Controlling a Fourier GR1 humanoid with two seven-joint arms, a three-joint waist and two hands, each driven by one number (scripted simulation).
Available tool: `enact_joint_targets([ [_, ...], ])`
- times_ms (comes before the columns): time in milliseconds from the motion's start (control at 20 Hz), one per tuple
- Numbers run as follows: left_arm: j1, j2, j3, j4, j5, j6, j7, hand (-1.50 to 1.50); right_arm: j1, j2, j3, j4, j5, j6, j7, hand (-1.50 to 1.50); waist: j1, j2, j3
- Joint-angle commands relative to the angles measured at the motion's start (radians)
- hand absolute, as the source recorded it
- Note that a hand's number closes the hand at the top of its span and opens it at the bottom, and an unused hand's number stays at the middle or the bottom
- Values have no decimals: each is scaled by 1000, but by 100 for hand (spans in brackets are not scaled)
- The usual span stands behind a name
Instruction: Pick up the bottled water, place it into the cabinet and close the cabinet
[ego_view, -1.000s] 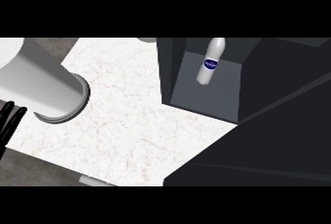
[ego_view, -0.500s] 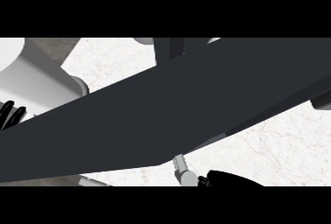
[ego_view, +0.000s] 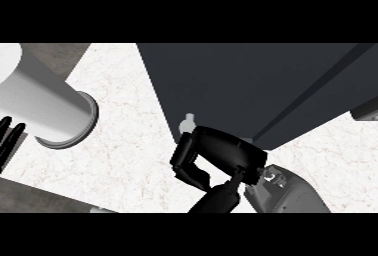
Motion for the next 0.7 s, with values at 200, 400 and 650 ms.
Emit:
enact_joint_targets([
  [200,25,0,24,33,5,-14,-9,-150,-360,54,-120,352,63,-237,-38,150,-24,-4,5],
  [400,24,-5,38,42,11,-36,-22,-150,-476,55,-186,509,67,-370,-87,150,-30,0,6],
  [650,36,-7,40,32,9,-48,-24,-150,-571,55,-181,657,51,-487,-163,150,-36,-3,7],
])
